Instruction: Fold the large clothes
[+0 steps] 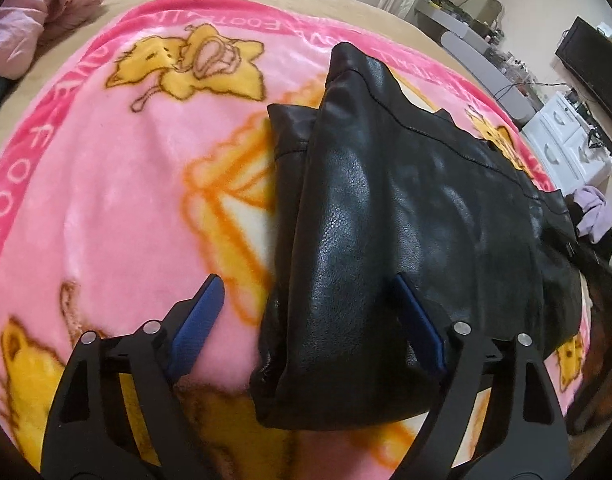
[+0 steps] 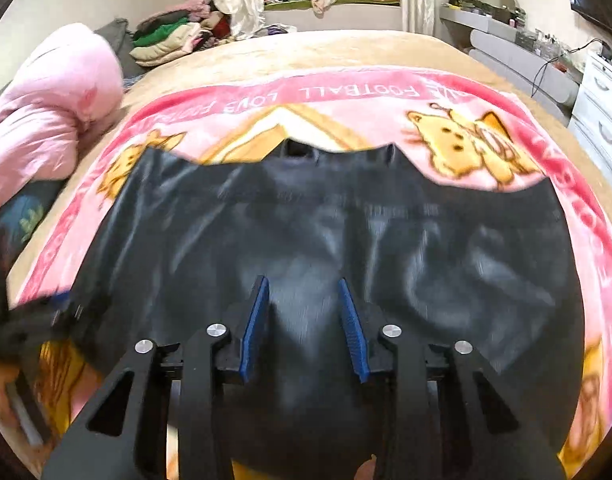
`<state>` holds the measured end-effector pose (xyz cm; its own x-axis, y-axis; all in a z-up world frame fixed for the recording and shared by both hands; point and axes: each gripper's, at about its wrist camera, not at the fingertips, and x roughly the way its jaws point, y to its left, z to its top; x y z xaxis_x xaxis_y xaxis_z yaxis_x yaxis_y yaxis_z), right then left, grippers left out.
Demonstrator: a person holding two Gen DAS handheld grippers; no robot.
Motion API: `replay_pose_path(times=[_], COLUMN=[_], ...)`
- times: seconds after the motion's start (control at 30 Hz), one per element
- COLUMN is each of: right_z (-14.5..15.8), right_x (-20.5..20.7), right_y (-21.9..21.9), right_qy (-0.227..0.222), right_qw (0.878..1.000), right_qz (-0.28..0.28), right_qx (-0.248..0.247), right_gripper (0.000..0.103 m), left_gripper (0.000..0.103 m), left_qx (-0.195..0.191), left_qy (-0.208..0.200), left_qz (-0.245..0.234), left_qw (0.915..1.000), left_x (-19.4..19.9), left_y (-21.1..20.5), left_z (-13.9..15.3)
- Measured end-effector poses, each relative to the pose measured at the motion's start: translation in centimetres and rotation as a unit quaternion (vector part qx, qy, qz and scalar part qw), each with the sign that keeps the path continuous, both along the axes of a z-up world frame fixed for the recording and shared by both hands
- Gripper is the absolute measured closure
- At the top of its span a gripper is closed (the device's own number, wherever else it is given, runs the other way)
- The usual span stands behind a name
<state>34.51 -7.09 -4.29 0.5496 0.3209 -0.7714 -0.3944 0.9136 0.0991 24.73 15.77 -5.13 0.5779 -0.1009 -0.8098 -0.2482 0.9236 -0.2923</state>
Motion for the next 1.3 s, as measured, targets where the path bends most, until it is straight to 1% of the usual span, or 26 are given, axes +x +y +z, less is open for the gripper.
replay_pose_path(times=[0.1,0.17,0.23,0.27,0.33,0.43,0.53,0.6,0.63,0.67,0.73,0.8,0.87,0.9,0.97,1.0,1.03,1.07,1.1,1.13,1.2,1.27,1.3], right_z=[-0.1,-0.5,-1.9,-2.9,-4.3,-4.6,-3.5,-2.1,-1.5,-0.9,-0.4,-0.8,-1.7,-2.7,-4.0,-3.9,-3.4,-2.9,-2.2,-1.7,-0.8,-0.4,-0.4], right_x=[2.8,4.5,6.0,6.7,7.0,6.6,5.9,4.2,3.1,1.5,-0.7,-2.8,-3.7,-3.9,-4.1,-4.4,-4.8,-5.4,-6.1,-6.8,-8.5,-10.0,-10.8], right_y=[1.0,1.5,1.8,2.1,2.5,2.7,1.7,0.8,0.7,0.5,0.5,0.5,0.7,0.8,0.7,0.8,1.1,1.3,1.6,2.0,3.3,4.7,5.5], right_qy=[-0.002,0.006,0.032,0.053,0.053,0.037,0.027,0.017,0.009,-0.001,-0.006,0.003,0.019,0.03,0.032,0.024,0.014,0.004,-0.005,-0.013,-0.038,-0.061,-0.074], right_qw=[1.0,0.999,0.998,0.997,0.997,0.997,0.999,1.0,1.0,1.0,1.0,0.999,0.999,0.999,0.999,0.999,0.999,0.999,0.998,0.997,0.994,0.99,0.987], right_qz=[-0.018,-0.033,-0.045,-0.043,-0.04,-0.038,-0.032,-0.021,-0.01,0.003,0.02,0.037,0.041,0.039,0.028,0.027,0.032,0.041,0.057,0.071,0.1,0.129,0.141], right_qx=[-0.003,-0.014,-0.026,-0.036,-0.048,-0.055,-0.029,0.003,0.014,0.017,0.019,0.022,0.015,0.01,0.014,0.012,0.009,0.011,0.022,0.03,0.025,0.014,0.003], right_gripper=[0.071,0.071,0.071,0.071,0.071,0.071,0.071,0.072,0.072,0.072,0.072,0.072,0.072,0.072,0.072,0.07,0.061,0.055,0.044,0.037,0.03,0.022,0.016], left_gripper=[0.026,0.026,0.026,0.026,0.026,0.025,0.024,0.024,0.022,0.021,0.02,0.02,0.02,0.02,0.017,0.016,0.014,0.013,0.01,0.01,0.01,0.01,0.01], left_qx=[-0.003,0.001,0.006,0.008,0.011,0.018,0.029,0.038,0.043,0.047,0.06,0.066,0.068,0.069,0.071,0.072,0.075,0.08,0.084,0.091,0.096,0.104,0.108], left_qy=[-0.002,-0.003,-0.006,-0.007,-0.01,-0.01,-0.009,-0.015,-0.018,-0.019,-0.02,-0.02,-0.02,-0.02,-0.021,-0.022,-0.023,-0.023,-0.023,-0.021,-0.02,-0.018,-0.015], left_qz=[0.0,-0.002,-0.004,-0.004,-0.006,-0.007,-0.008,-0.008,-0.007,-0.006,-0.003,0.0,0.003,0.005,0.009,0.011,0.013,0.014,0.015,0.02,0.023,0.027,0.028], left_qw=[1.0,1.0,1.0,0.9999,0.9999,0.9998,0.9995,0.9991,0.9989,0.9987,0.998,0.9976,0.9975,0.9974,0.9972,0.9971,0.9968,0.9964,0.9961,0.9954,0.9949,0.9941,0.9936], left_x=[-0.1,-0.1,-0.1,-0.1,-0.1,0.0,0.1,0.0,-0.1,0.0,0.1,0.1,0.1,0.0,-0.1,-0.2,-0.2,-0.2,-0.2,-0.1,0.1,0.4,0.6], left_y=[0.1,0.1,0.0,0.0,-0.1,-0.4,-0.5,-0.7,-0.7,-0.7,-0.6,-0.5,-0.2,-0.2,0.0,0.1,0.2,0.3,0.3,0.5,0.7,1.1,1.4], left_z=[-0.1,-0.1,0.1,0.1,0.2,0.5,1.2,1.8,2.2,2.4,2.7,3.0,3.2,3.3,3.6,3.8,4.0,4.1,4.2,4.4,4.5,4.7,4.8])
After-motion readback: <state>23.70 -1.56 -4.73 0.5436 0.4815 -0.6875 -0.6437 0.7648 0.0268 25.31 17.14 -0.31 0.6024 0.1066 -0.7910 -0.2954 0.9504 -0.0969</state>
